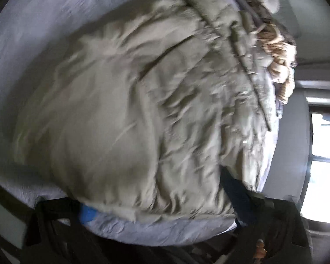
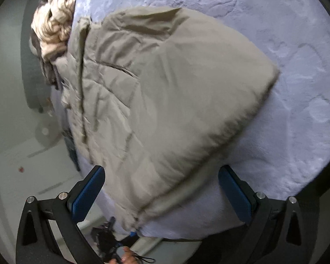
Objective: Fold large clothes
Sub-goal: 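Grasp the hem of the beige coat with both tools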
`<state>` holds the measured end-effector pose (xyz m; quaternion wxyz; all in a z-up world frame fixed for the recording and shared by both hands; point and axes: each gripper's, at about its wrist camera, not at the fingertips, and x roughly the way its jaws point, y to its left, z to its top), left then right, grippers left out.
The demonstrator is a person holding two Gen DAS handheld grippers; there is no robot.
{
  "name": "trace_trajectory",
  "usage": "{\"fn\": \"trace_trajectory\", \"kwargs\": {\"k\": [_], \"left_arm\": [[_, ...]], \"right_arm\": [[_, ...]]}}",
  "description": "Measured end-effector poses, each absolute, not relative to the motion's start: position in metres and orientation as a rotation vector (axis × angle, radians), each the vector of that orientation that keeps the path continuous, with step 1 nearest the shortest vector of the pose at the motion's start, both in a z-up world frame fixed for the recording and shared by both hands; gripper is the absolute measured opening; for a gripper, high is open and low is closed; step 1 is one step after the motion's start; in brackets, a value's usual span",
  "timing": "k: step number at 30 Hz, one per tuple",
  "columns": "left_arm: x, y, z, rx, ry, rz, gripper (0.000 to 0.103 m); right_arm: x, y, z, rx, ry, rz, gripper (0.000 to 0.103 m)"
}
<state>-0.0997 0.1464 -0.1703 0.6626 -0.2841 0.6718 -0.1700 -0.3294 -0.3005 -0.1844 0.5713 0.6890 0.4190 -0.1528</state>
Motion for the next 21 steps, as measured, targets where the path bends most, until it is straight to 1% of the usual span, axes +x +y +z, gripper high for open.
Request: {"fn": "trace_trajectory", "kwargs": {"k": [1, 2, 3, 4, 5, 6, 7, 8, 9, 10, 13, 17, 20, 21], "left_arm": [[-0.098, 0.143, -0.169, -0.633, 1.518, -0.414, 0.054], [-0.095, 0.14, -0.165, -0.614, 1.51, -0.445, 0.038], [-0.093, 0.139, -0.163, -0.597, 1.503, -0.461, 0.026], [-0.092, 0.139, -0.16, -0.58, 1.499, -0.471, 0.024], [-0.09, 0.14, -0.156, -0.558, 1.49, -0.483, 0.024], [-0.088, 0.14, -0.154, -0.547, 1.483, -0.489, 0.024], [-0.087, 0.139, -0.149, -0.531, 1.473, -0.499, 0.024], [-0.085, 0.139, -0.147, -0.517, 1.467, -0.506, 0.024], [-0.084, 0.138, -0.144, -0.503, 1.463, -0.51, 0.024], [-0.082, 0.135, -0.142, -0.484, 1.458, -0.513, 0.024], [-0.081, 0.14, -0.138, -0.418, 1.447, -0.503, 0.024], [-0.076, 0.14, -0.137, -0.381, 1.455, -0.529, 0.024], [-0.072, 0.142, -0.126, -0.378, 1.418, -0.561, 0.024], [-0.071, 0.142, -0.121, -0.374, 1.401, -0.573, 0.018]], "right_arm": [[-0.328, -0.302, -0.185, 1.625, 0.97, -0.358, 0.1], [-0.327, -0.303, -0.184, 1.636, 0.952, -0.359, 0.098], [-0.328, -0.304, -0.185, 1.644, 0.943, -0.359, 0.092], [-0.328, -0.305, -0.185, 1.651, 0.94, -0.365, 0.082], [-0.328, -0.304, -0.186, 1.661, 0.94, -0.374, 0.077], [-0.328, -0.304, -0.188, 1.67, 0.942, -0.382, 0.068], [-0.33, -0.305, -0.189, 1.676, 0.944, -0.388, 0.055], [-0.331, -0.304, -0.191, 1.68, 0.952, -0.404, 0.045], [-0.334, -0.304, -0.191, 1.674, 0.962, -0.422, 0.023], [-0.335, -0.304, -0.192, 1.669, 0.969, -0.438, 0.016], [-0.336, -0.303, -0.186, 1.641, 0.948, -0.441, 0.01], [-0.327, -0.301, -0.171, 1.539, 0.963, -0.445, 0.009], [-0.327, -0.301, -0.164, 1.516, 0.953, -0.448, 0.009], [-0.325, -0.301, -0.16, 1.503, 0.948, -0.448, 0.009]]}}
